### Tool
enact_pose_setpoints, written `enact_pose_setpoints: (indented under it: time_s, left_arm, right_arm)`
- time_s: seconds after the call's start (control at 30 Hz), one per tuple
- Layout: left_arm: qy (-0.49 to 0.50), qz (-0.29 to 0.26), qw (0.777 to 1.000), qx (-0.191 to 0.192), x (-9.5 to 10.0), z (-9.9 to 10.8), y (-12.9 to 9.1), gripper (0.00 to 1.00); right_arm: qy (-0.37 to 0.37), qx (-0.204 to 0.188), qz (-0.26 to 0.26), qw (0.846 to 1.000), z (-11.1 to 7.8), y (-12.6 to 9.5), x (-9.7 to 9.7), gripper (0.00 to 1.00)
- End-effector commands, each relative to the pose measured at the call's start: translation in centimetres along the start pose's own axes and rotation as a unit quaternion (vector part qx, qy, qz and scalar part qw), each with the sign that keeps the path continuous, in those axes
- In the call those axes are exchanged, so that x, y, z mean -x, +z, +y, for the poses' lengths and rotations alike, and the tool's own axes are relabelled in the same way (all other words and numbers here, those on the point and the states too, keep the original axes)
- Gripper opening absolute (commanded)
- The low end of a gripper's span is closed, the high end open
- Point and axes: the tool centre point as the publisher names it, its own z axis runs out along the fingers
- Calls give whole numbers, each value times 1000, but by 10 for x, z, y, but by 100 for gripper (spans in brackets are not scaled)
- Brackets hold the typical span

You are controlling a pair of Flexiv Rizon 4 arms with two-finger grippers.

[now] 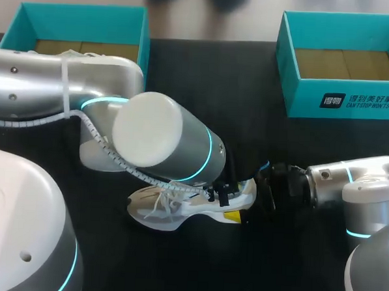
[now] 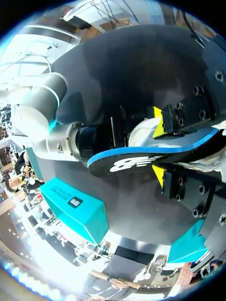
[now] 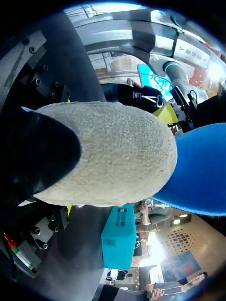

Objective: Take the shoe out of the shoebox, open the shoe tongue, remove and reinsert the insole, then place the shoe into the shoebox

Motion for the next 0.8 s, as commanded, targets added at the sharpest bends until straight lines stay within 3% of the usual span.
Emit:
enact_pose_setpoints:
  time_s: [0.03,0.37,0.63,0.8]
  left_arm:
    - [1,-2,1000,1,-3,3,-12,84]
    - [-6,-16,1000,10,-13,8,-33,88]
    - [16,-20,999,-18,-12,16,-42,78]
    - [25,-24,999,-31,-9,22,-48,78]
  right_arm:
    - [0,-2,0,1000,0,1,-1,0]
    - [0,-2,0,1000,0,1,-1,0]
    - [0,-2,0,1000,0,1,-1,0]
    - [0,-2,0,1000,0,1,-1,0]
